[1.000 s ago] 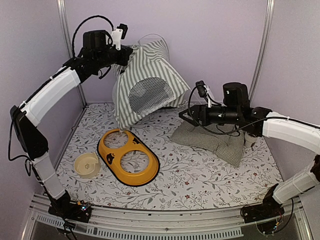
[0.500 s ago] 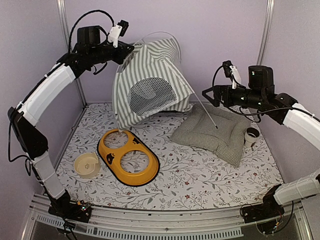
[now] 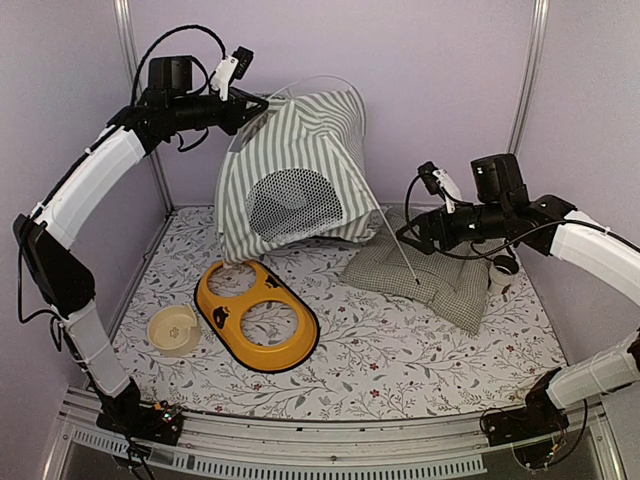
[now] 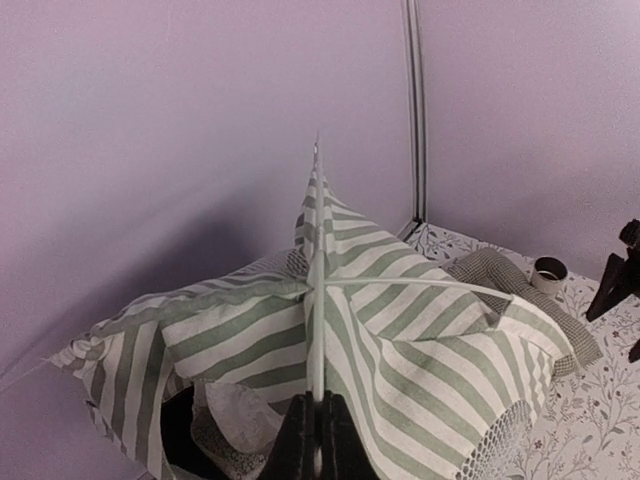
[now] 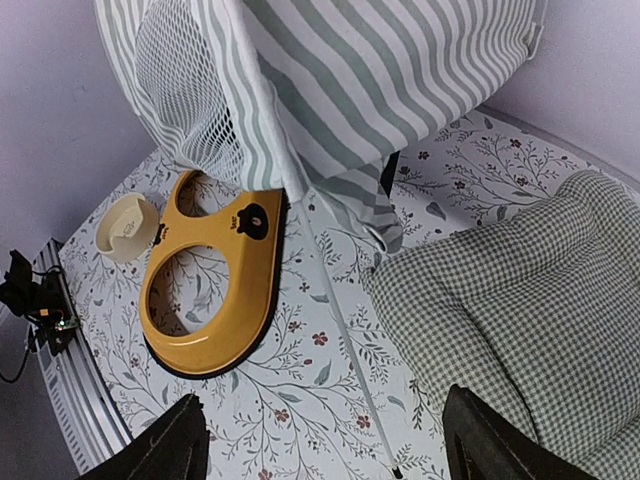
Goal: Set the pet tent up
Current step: Pass from the left arm to the right
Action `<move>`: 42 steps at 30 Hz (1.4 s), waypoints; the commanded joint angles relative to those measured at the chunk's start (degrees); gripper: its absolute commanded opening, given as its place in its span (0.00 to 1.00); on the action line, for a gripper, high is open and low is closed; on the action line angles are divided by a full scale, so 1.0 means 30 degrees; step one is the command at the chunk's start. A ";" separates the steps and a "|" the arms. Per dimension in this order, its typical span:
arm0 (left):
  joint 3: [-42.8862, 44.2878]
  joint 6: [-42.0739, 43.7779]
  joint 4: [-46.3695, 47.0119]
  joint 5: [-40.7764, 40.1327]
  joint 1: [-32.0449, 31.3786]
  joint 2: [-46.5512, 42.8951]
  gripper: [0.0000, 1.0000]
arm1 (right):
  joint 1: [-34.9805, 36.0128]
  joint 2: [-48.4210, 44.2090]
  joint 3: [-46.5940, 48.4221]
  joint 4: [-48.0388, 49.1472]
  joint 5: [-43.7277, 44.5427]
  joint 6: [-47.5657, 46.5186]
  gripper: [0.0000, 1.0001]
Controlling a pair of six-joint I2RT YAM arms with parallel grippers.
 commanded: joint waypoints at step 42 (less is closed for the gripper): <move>-0.1177 -0.2176 -0.1481 0.3564 0.0761 -0.2384 0.00 | 0.2908 -0.0035 -0.2981 0.2278 -0.0609 -0.0814 0.64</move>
